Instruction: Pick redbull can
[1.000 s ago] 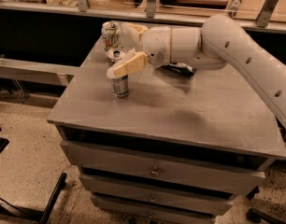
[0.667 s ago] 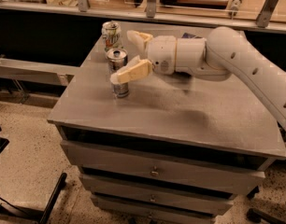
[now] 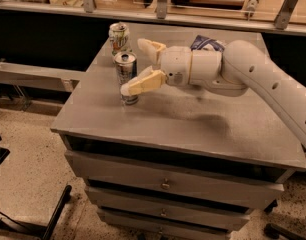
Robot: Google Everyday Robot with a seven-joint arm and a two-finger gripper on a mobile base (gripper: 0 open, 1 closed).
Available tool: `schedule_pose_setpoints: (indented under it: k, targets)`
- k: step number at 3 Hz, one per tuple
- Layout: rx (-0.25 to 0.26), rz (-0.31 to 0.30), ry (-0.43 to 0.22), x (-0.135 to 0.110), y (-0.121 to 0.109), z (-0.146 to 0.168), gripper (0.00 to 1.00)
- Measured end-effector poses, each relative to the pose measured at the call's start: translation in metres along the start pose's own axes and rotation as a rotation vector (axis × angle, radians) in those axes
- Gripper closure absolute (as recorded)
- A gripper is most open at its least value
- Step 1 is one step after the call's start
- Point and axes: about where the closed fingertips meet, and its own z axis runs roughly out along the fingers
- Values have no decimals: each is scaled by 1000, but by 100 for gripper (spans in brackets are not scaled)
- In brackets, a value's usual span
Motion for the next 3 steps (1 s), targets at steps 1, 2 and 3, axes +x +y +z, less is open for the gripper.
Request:
schedule_pose_setpoints:
  k: [1, 2, 3]
  targets:
    - [-5, -1, -1, -1, 1, 2, 18]
    - [-9, -2, -1, -1, 3, 5, 41]
    - [-14, -2, -2, -2, 4, 7, 65]
